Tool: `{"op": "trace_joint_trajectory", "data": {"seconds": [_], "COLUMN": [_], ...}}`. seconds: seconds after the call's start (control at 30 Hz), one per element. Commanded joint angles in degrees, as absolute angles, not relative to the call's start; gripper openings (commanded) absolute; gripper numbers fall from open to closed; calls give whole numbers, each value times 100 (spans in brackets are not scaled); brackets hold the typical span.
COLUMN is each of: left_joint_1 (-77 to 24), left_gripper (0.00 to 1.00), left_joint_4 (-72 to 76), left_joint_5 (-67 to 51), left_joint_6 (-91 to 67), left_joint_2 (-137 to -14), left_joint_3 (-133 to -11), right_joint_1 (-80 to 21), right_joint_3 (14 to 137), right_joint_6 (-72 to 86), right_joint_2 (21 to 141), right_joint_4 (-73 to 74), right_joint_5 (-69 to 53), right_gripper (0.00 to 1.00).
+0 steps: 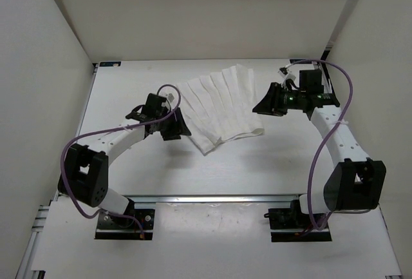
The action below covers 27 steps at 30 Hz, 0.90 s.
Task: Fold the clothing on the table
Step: Flatten the skirt out
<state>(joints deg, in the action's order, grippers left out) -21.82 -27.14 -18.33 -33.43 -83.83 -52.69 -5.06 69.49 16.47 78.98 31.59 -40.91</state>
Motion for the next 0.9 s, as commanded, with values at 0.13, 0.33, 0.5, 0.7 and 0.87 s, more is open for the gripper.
{"op": "trace_joint_trajectory", "data": {"seconds": [0.13, 0.33, 0.5, 0.7, 0.87], "left_joint_1": [-2514, -3128, -3392, -3498, -3542], "left_gripper": [58, 67, 66, 65, 58], "left_joint_4": [-1257, -1951, -2275, -2636, -2926], "left_joint_5": [-703, 878, 1616, 1951, 1978], "left_joint_6": [-4693, -4798, -5019, -5027, -4975], "left_joint_2": [-9183, -9790, -10220, -10766, -11109], "left_joint_3": [-5870, -6652, -7180, -7594, -7822], "right_joint_1": [-483, -606, -712, -721, -642], "right_joint_3": [6311, 6039, 5862, 5880, 5827], "right_joint_6": [2224, 2276, 2347, 2338, 2311], "right_joint_2": [7875, 7700, 7681, 7751, 7673], "right_joint_4": [2373, 2347, 2320, 2382, 2417], "right_joint_5": [-4183, -4140, -4140, -4140, -4096], "right_gripper": [42, 41, 41, 41, 41]}}
